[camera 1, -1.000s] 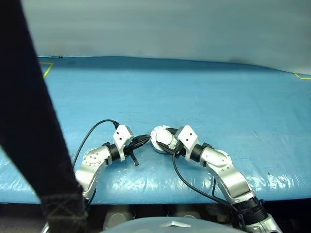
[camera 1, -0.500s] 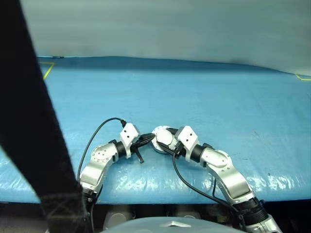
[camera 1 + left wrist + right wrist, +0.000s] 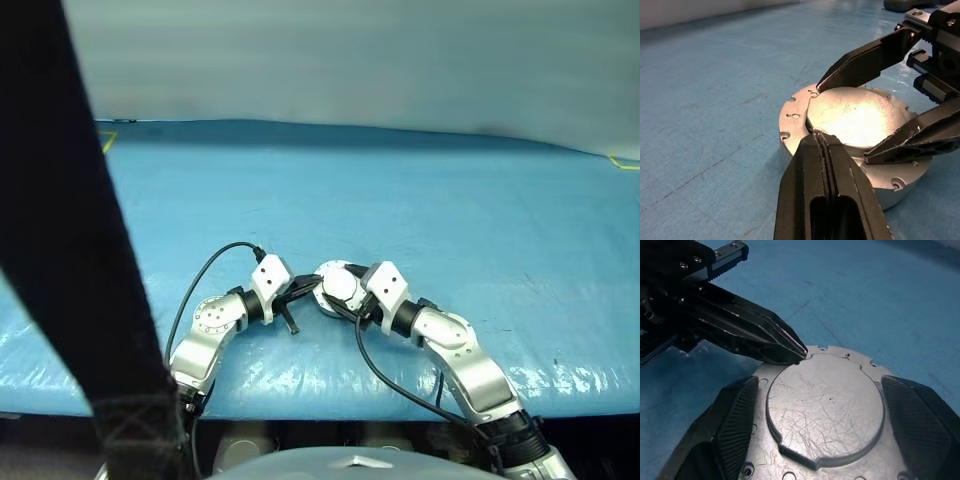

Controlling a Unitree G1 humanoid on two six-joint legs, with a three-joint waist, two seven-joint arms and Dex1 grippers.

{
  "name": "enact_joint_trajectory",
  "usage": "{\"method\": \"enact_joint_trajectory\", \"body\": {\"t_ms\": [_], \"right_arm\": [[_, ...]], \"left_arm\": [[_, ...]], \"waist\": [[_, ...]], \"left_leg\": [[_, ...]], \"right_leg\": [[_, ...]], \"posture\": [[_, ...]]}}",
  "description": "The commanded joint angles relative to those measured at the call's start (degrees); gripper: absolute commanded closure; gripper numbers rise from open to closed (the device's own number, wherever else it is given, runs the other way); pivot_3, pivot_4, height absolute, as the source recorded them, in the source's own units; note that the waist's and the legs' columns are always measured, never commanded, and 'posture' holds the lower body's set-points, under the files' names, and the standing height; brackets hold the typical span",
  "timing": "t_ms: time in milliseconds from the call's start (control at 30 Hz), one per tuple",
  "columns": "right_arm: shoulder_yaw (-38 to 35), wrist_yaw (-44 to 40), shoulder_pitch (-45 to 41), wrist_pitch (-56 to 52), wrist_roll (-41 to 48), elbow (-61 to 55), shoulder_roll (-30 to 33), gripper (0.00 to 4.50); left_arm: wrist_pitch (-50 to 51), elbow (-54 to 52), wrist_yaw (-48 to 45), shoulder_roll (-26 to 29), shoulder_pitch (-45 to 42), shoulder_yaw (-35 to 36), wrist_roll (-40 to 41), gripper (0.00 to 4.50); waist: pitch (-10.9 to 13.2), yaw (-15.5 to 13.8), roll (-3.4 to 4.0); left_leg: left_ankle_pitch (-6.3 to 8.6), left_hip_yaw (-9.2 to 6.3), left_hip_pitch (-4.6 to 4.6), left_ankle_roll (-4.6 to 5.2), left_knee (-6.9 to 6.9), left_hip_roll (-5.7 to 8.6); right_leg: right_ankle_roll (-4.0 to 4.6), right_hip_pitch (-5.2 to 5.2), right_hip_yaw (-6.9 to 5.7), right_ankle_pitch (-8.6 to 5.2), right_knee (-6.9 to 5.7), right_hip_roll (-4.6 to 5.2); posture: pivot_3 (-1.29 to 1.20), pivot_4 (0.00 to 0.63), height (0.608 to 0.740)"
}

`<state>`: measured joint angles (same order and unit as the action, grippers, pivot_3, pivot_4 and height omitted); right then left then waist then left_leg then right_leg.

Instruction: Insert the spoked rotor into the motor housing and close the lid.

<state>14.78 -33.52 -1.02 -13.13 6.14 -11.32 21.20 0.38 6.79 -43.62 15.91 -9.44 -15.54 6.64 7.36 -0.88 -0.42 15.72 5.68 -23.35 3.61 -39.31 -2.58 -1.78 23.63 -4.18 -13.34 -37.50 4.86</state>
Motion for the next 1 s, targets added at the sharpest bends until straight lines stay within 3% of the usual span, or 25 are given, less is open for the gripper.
{"method": "enact_joint_trajectory", "body": {"t_ms": [33,467,800,1000], "right_arm": [[-0.53,0.20,0.57,-3.06,0.31,0.69,0.02,0.04],[-5.42,1.78,0.16,1.63,4.05,-8.61,-2.33,0.04],[-19.79,4.09,6.18,-18.55,27.21,-9.46,-4.73,0.04],[-24.86,3.07,10.24,-29.01,39.66,-7.87,-5.32,0.04]], "left_arm": [[1.31,2.29,-0.03,0.31,0.53,-1.10,-1.49,4.50],[1.07,2.70,0.15,0.30,0.44,-1.31,-1.82,4.50],[0.72,2.91,-0.19,0.62,0.23,-1.68,-2.14,4.50],[0.92,2.11,-0.47,0.87,0.93,-2.11,-2.22,4.50]], "waist": [[-0.03,-0.03,0.05],[0.07,-0.24,0.21],[0.13,-0.41,0.29],[0.16,-0.29,0.38]], "left_leg": [[0.00,0.00,0.00,0.00,0.07,0.00],[0.12,-0.21,-0.46,0.25,0.19,0.08],[0.17,-0.25,-0.45,0.29,0.18,0.08],[0.18,-0.29,-0.45,0.30,0.20,0.07]], "right_leg": [[0.00,0.00,-0.01,0.00,0.07,0.00],[0.16,0.04,-0.45,0.26,0.74,-0.06],[0.11,-0.06,-0.66,0.27,0.81,-0.09],[0.14,-0.06,-0.65,0.25,0.80,-0.07]], "posture": [[0.00,0.150,0.740],[0.00,0.150,0.740],[0.00,0.150,0.740],[0.00,0.150,0.740]]}}
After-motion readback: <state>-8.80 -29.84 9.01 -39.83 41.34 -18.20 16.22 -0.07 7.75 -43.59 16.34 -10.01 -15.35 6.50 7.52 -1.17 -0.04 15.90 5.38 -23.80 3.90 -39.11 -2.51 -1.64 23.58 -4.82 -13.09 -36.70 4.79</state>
